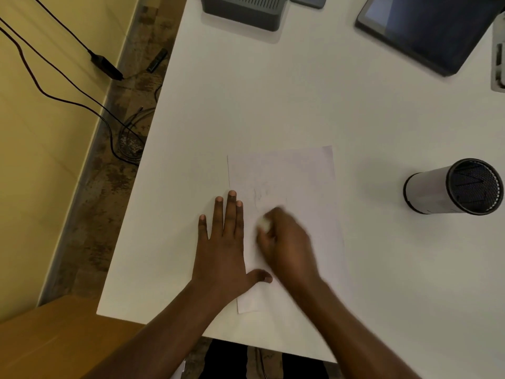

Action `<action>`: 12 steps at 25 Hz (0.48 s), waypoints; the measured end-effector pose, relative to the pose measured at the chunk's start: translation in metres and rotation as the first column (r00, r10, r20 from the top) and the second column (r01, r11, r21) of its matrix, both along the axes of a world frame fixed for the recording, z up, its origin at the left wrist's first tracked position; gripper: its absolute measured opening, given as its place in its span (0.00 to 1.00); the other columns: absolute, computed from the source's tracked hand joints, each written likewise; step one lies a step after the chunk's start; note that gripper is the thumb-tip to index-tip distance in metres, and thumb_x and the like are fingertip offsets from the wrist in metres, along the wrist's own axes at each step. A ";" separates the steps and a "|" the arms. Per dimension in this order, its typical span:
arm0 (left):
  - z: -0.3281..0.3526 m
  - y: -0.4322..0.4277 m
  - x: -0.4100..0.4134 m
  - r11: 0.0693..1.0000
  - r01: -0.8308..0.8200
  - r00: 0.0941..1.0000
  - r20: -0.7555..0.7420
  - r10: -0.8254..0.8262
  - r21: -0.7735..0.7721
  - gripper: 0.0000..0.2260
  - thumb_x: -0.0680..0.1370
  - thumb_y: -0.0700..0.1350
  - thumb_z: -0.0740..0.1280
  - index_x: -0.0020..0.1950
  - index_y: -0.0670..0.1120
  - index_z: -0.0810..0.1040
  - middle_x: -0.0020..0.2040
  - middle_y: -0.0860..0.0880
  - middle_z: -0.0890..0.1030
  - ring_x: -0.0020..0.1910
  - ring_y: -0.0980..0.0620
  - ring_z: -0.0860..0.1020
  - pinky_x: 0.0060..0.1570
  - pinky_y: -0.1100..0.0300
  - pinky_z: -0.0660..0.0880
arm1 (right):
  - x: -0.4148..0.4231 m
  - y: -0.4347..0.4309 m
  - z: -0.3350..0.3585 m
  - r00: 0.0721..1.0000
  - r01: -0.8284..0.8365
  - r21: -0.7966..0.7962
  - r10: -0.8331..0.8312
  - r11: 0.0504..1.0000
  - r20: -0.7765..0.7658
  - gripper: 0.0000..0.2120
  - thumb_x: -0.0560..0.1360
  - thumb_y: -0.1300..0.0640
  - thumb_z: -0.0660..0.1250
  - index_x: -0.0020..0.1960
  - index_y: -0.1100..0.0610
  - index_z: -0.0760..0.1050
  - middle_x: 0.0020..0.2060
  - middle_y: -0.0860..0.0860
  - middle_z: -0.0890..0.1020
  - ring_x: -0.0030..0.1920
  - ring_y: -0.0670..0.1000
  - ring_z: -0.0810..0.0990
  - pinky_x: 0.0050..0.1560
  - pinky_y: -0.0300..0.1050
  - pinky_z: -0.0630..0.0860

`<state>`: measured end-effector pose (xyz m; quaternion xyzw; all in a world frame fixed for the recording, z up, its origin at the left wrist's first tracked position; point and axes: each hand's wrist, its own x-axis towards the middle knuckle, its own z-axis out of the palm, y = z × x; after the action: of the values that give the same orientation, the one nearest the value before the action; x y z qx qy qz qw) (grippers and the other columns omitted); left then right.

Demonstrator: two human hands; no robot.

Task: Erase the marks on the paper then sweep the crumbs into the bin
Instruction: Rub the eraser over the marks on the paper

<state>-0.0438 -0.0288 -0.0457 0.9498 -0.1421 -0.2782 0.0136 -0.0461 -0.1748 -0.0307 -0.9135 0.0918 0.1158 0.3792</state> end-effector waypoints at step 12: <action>0.012 -0.013 0.005 0.995 0.012 0.998 -0.068 -0.005 0.102 0.68 0.63 0.82 0.59 0.75 0.40 0.22 0.77 0.40 0.22 0.79 0.37 0.29 0.79 0.34 0.49 | -0.009 -0.027 -0.001 0.998 -0.060 0.009 0.060 0.998 0.010 0.07 0.77 0.53 0.69 0.51 0.54 0.73 0.37 0.46 0.75 0.36 0.47 0.74 0.37 0.41 0.67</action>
<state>-0.0389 -0.0414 -0.0336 0.9387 -0.1312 -0.3174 -0.0313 -0.0546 -0.2013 -0.0322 -0.9145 0.0620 0.1232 0.3804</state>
